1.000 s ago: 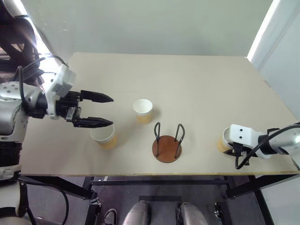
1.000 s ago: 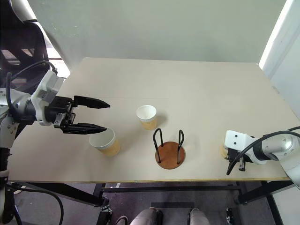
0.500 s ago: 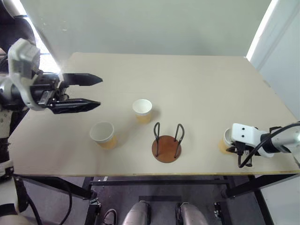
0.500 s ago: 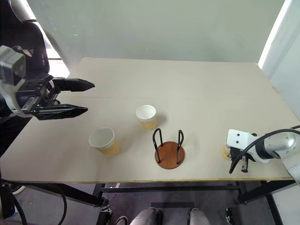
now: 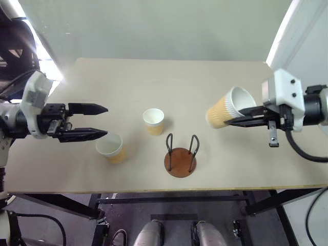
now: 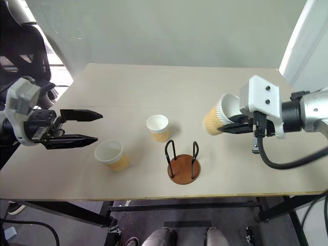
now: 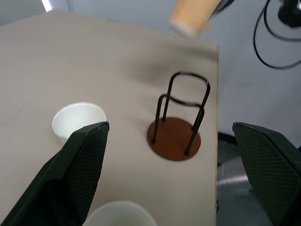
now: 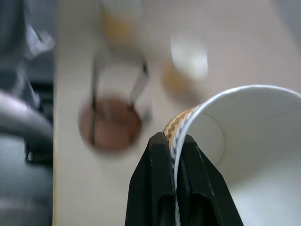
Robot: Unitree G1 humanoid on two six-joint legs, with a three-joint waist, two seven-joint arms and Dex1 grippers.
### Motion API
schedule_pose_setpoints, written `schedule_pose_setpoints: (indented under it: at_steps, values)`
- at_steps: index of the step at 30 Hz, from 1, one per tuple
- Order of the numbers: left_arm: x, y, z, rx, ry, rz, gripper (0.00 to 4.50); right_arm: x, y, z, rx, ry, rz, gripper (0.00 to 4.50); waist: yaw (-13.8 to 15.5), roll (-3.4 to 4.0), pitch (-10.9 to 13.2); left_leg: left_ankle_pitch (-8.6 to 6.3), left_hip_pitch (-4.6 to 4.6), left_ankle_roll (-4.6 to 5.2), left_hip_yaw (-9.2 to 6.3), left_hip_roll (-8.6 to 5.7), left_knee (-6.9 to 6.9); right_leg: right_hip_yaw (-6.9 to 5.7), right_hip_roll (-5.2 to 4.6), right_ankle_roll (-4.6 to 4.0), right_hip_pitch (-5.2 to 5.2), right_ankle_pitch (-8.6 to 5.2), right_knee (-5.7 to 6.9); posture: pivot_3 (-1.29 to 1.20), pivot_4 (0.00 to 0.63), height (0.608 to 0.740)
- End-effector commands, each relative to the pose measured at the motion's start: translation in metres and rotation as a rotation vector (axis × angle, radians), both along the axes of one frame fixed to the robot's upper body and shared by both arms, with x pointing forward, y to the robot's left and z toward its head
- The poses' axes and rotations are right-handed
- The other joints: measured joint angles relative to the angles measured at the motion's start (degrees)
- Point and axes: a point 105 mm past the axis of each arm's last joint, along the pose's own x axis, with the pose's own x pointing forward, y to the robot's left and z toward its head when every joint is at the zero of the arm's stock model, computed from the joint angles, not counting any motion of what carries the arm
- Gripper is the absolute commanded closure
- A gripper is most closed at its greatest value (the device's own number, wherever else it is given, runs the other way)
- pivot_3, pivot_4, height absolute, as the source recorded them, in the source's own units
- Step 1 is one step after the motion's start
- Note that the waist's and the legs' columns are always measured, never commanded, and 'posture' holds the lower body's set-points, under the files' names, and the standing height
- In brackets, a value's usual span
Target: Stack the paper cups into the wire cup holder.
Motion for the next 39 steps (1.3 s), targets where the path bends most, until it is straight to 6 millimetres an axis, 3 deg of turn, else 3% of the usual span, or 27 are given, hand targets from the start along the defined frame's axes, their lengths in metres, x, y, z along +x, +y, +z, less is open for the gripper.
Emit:
schedule_pose_setpoints:
  at_steps: [1,8,22,39]
  values:
    - [-0.002,-0.001,0.006,0.020,-0.038,-0.013,0.00,-0.009,0.029,0.001,0.063,0.052,0.085,4.45,0.06,-0.02,0.01,0.03,-0.06,0.05,-0.06,0.01,0.00,-0.01,0.03,-0.03,-0.03,-0.02,-0.01,0.00,0.150,0.740]
    - [-0.001,-0.003,0.002,0.023,-0.034,-0.016,0.00,0.002,0.049,-0.020,0.035,0.106,0.097,4.45,0.23,0.00,0.02,0.11,-0.13,0.20,-0.10,0.11,-0.02,-0.08,0.05,-0.21,-0.20,-0.09,0.05,0.00,0.150,0.740]
    - [-0.005,-0.005,0.001,0.027,-0.033,-0.006,0.00,0.006,0.053,-0.052,-0.070,0.151,0.127,4.45,0.16,-0.01,0.02,-0.10,-0.07,-0.03,-0.07,0.22,-0.02,-0.14,0.08,-0.42,-0.24,-0.08,0.13,0.00,0.150,0.740]
    - [-0.007,-0.006,0.003,0.031,-0.041,-0.003,0.00,0.013,0.062,-0.070,-0.107,0.128,0.134,4.45,0.13,-0.01,0.02,-0.11,-0.06,-0.19,-0.06,0.25,-0.01,-0.15,0.12,-0.57,-0.25,0.01,0.16,0.00,0.150,0.740]
